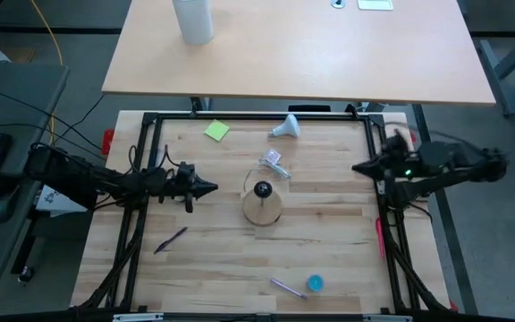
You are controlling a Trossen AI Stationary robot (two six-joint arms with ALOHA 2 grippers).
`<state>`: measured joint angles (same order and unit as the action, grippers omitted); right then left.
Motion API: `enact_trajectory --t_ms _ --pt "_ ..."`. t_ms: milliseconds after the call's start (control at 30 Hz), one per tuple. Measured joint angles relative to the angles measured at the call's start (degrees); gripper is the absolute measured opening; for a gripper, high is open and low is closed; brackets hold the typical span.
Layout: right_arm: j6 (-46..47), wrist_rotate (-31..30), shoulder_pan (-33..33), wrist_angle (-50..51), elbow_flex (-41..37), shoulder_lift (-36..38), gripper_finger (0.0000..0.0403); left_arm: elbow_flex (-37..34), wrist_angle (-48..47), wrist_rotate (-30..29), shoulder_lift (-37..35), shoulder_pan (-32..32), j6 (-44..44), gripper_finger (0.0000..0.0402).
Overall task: Screw lightbulb
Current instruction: Return to Home Position
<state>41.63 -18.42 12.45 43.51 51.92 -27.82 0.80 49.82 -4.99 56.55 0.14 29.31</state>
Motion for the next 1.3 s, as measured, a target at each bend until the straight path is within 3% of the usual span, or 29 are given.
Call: enact_trajectory --t_ms 100,300,400,600,1000,1200,1300 --pt "-0.9 3.5 0.0 -11.1 -10.4 3.7 0.0000 0.0 -1.8 0.0 0.0 0.0 -3.6 0.0000" --pt "-12.6 7.6 -3.9 -60.5 -36.1 6.4 0.0000 0.0 -3.8 -0.1 0.0 0.0 -5.8 0.0000" --pt "-13.3 11.6 -8.3 -70.6 -43.3 6.1 0.0000 0.0 -3.7 -0.1 0.0 0.0 -5.6 0.0000" --pt "-18.4 20.5 -14.4 -71.9 -48.0 6.1 0.0000 0.0 -3.7 -0.1 0.0 0.0 -5.6 0.0000" --pt "-31.4 27.8 -17.4 -52.3 -48.1 6.1 0.0000 0.0 -3.7 -0.1 0.0 0.0 -5.5 0.0000" --pt "-34.2 26.8 -17.5 -54.3 -48.1 6.1 0.0000 0.0 -3.7 -0.1 0.0 0.0 -5.5 0.0000" --pt "-32.0 24.5 -17.4 -64.4 -51.3 6.1 0.0000 0.0 -3.7 -0.1 0.0 0.0 -5.5 0.0000"
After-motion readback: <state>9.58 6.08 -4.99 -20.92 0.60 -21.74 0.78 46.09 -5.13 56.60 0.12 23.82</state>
